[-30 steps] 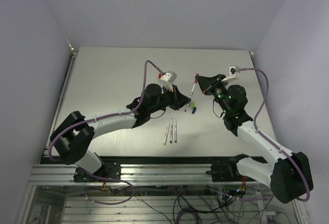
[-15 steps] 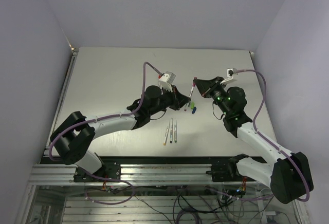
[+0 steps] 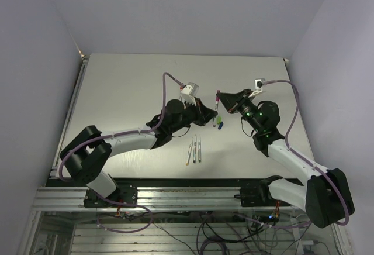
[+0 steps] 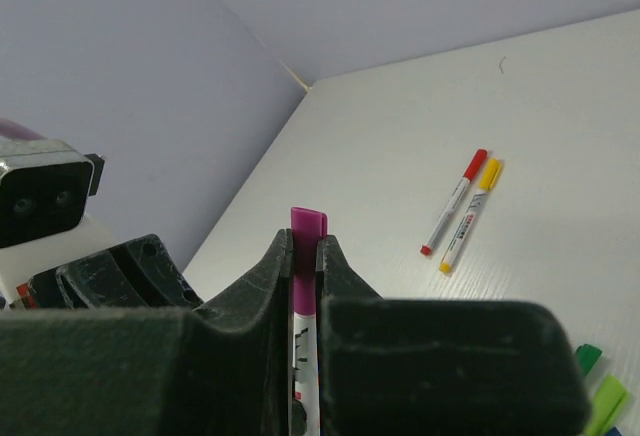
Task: Insert the pens into the pen caps
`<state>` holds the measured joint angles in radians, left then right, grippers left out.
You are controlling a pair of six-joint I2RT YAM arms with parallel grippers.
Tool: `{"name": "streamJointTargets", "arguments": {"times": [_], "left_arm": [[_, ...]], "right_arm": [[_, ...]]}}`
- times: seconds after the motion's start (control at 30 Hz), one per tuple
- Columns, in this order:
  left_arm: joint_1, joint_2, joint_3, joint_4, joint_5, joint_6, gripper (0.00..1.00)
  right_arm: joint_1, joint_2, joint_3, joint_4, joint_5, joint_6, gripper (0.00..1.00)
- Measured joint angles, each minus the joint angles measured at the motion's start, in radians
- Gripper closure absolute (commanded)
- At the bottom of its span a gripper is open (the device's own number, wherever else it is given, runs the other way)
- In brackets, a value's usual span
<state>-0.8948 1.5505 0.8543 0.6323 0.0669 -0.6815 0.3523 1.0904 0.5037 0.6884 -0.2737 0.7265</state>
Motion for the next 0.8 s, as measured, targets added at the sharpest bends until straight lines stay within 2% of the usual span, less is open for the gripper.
{"name": "streamJointTargets", "arguments": {"times": [0.37,0.8], "left_arm": [[0.002,0.003,0.007,-0.027,-0.042,0.069,0.93],[0.018,0.051,0.086,-0.123,-0.059,0.114,0.93]], "right_arm": [[-0.003,0.041,0.052,-0.088,-0.014,-0.043,1.0],[0.032,0.102,0.127,-0.187,0.08,-0.124,1.0]]}}
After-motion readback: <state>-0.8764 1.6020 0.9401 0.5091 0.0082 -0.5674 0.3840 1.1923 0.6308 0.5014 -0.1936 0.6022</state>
